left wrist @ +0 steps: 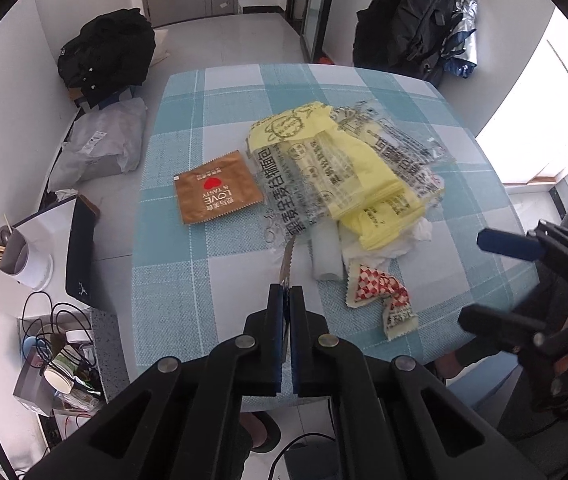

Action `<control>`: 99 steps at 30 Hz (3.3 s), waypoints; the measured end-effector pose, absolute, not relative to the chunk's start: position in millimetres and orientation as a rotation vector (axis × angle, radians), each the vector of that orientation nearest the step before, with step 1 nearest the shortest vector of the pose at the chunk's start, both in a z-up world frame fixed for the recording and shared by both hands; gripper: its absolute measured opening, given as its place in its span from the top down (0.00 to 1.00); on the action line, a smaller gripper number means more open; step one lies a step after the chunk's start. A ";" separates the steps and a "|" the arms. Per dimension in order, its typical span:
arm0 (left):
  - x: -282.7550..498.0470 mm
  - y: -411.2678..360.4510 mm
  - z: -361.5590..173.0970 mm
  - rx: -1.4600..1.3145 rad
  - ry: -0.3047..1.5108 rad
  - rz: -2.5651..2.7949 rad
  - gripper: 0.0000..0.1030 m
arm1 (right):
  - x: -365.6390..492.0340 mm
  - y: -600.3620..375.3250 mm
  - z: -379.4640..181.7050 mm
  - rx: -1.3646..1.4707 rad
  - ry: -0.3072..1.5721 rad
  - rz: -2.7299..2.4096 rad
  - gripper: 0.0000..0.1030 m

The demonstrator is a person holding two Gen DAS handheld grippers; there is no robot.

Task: Collect trash
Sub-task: 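Close the right gripper on the red-and-white checked wrapper, then carry the checked wrapper in the right gripper over the white bin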

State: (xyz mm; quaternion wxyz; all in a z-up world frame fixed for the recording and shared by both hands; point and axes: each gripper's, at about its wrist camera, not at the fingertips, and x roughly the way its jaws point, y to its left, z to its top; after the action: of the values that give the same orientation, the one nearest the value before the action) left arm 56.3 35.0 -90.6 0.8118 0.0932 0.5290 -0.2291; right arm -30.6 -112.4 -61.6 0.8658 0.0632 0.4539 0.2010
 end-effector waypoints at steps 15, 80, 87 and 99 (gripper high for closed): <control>53.9 40.1 -92.8 0.183 1.137 -0.475 1.00 | -10.4 -76.3 -94.1 0.063 1.040 0.461 0.70; 48.0 -303.5 37.9 0.179 0.876 -0.978 1.00 | -128.9 -476.9 46.7 0.379 0.638 -0.122 0.82; 49.6 -360.1 -22.7 0.275 1.031 -1.016 1.00 | -129.5 -519.4 -38.8 0.510 0.781 -0.173 0.82; 53.1 -392.5 -116.3 0.357 1.297 -0.968 1.00 | -97.6 -522.4 -159.4 0.671 0.944 -0.074 0.82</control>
State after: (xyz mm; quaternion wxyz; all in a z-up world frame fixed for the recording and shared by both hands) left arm 53.1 -392.5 -116.3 0.6758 0.1586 0.5770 -0.4305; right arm -97.6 -522.4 -159.4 0.8363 0.3170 0.4459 -0.0351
